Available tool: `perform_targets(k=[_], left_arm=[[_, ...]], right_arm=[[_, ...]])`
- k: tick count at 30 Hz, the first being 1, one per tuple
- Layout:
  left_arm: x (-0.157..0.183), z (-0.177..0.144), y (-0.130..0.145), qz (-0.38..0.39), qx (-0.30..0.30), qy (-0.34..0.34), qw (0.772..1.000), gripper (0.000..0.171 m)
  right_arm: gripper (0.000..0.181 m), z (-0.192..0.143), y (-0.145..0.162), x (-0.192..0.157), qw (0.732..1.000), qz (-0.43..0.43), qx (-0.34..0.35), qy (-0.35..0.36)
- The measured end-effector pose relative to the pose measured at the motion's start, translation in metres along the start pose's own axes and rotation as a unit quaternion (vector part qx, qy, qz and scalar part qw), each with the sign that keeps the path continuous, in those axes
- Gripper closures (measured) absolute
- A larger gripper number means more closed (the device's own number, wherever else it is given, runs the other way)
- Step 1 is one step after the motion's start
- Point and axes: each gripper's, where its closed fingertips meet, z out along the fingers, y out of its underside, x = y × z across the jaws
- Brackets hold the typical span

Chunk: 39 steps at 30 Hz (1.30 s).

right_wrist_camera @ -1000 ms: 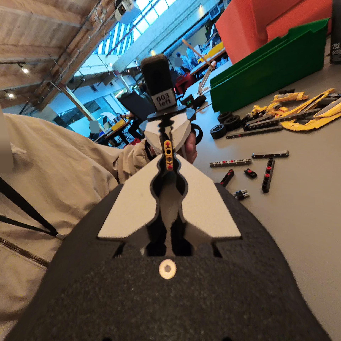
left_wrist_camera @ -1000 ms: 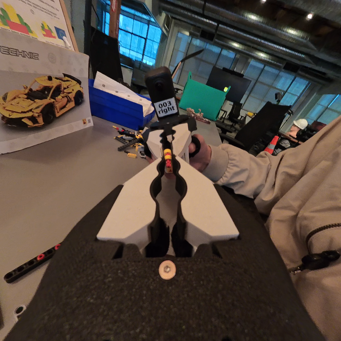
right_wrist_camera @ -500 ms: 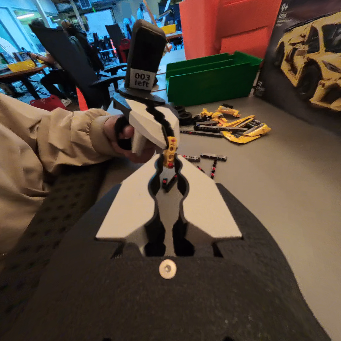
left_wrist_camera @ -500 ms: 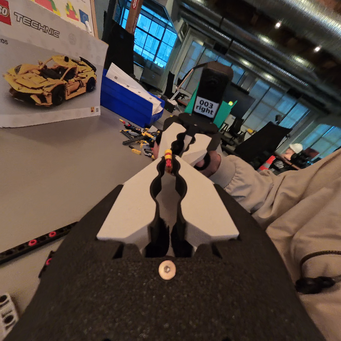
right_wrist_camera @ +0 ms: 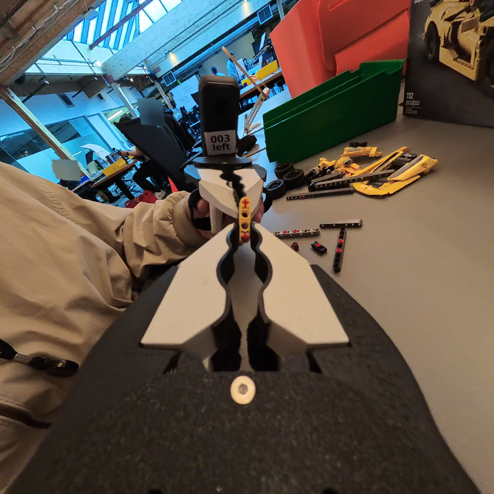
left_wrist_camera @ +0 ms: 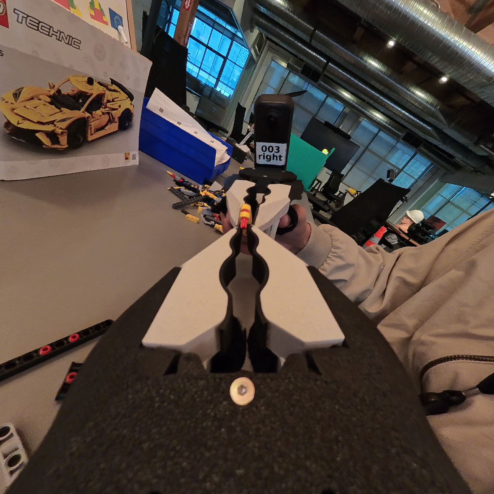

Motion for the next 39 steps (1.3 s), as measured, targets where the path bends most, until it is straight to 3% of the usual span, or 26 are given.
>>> perform_targets(k=[13, 15, 23, 25, 27, 29, 31, 35, 39], left_arm=[[0.014, -0.004, -0.006, 0.035, 0.009, 0.021, 0.999, 0.168], [0.015, -0.005, -0.004, 0.040, 0.004, 0.024, 0.999, 0.168], [0.024, 0.000, 0.005, 0.053, -0.024, 0.042, 0.997, 0.168], [0.021, -0.005, -0.001, 0.072, -0.011, 0.029, 0.997, 0.168], [0.012, -0.023, -0.020, 0.072, 0.032, 0.008, 0.997, 0.169], [0.008, -0.034, -0.027, 0.072, 0.046, 0.003, 0.996, 0.170], [0.012, -0.027, -0.019, 0.081, 0.024, 0.009, 0.996, 0.169], [0.003, -0.005, 0.017, 0.110, -0.062, -0.025, 0.992, 0.169], [-0.038, 0.013, 0.082, 0.228, -0.243, -0.159, 0.929, 0.168]], right_arm=[[0.175, 0.002, -0.003, -0.016, 0.996, 0.044, 0.022, -0.075], [0.166, 0.000, -0.011, -0.019, 0.993, 0.054, 0.050, -0.092], [0.175, 0.001, 0.001, -0.024, 0.994, 0.032, 0.003, -0.100], [0.175, -0.001, -0.008, -0.023, 0.994, 0.038, 0.034, -0.100], [0.176, -0.044, -0.050, -0.010, 0.974, 0.094, 0.170, -0.113], [0.175, -0.081, -0.060, 0.006, 0.972, 0.089, 0.204, -0.079], [0.176, -0.089, -0.062, 0.003, 0.968, 0.100, 0.212, -0.094], [0.175, -0.055, -0.039, 0.003, 0.984, 0.107, 0.126, -0.072], [0.176, -0.052, -0.025, 0.028, 0.984, 0.145, 0.102, -0.024]])
